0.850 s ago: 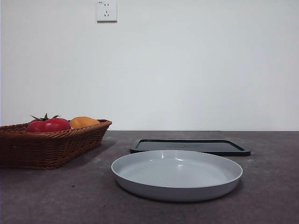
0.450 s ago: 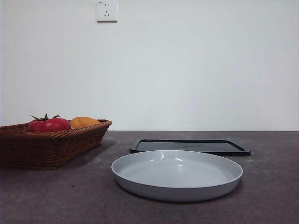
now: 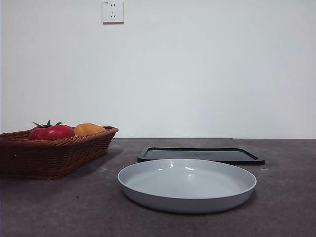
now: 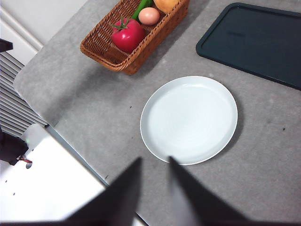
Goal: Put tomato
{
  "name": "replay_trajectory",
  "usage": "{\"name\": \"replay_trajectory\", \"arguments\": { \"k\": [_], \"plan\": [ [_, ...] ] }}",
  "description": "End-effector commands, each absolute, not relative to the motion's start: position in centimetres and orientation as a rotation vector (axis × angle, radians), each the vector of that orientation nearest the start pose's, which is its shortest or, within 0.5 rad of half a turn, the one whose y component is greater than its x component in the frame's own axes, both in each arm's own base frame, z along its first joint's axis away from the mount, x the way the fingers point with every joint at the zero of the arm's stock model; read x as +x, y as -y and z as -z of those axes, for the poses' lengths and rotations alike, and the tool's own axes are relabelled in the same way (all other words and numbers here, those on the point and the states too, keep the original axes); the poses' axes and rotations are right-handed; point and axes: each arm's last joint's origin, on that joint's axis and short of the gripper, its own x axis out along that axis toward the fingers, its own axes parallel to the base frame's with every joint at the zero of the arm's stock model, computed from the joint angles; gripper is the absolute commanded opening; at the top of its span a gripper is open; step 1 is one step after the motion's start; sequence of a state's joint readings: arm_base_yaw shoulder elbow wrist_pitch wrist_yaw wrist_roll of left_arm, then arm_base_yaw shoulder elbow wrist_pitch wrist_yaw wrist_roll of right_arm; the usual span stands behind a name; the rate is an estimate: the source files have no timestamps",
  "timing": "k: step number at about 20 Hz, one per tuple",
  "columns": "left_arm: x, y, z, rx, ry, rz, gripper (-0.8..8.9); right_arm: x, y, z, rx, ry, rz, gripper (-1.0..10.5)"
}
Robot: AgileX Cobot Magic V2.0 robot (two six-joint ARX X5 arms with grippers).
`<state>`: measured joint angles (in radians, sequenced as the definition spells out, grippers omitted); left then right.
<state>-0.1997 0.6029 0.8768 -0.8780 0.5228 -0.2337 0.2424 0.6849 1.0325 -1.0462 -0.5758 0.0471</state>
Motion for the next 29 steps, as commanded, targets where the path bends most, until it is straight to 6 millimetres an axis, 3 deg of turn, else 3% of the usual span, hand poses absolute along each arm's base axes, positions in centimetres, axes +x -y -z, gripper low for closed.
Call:
{"name": "replay_trajectory", "arguments": {
  "k": [1,5,12,18,24,29],
  "plan": [
    [9.4,3.4,-33.0,-0.302,-0.665,0.637,3.35,8.9,-3.9,-35.6,0.150,-0.706,-0.779,3.1],
    [9.4,3.4,-33.0,-0.299,-0.664,0.630,4.16,8.9,-3.9,-35.6,0.151,-0.708,-0.777,4.4],
    [11.0,3.5,-32.6,-0.279,-0.689,0.548,4.16,9.0,-3.9,-35.6,0.151,-0.708,-0.777,4.4],
    [16.4,4.5,-31.7,-0.232,-0.672,0.495,4.16,9.1,-3.9,-35.6,0.153,-0.714,-0.776,4.4],
    [22.7,5.4,-28.8,-0.110,-0.700,0.387,4.25,9.1,-3.9,-35.6,0.153,-0.714,-0.776,4.4],
    [26.7,6.0,-26.7,-0.023,-0.745,0.345,4.47,9.1,-3.9,-35.6,0.155,-0.715,-0.776,4.4]
  ]
}}
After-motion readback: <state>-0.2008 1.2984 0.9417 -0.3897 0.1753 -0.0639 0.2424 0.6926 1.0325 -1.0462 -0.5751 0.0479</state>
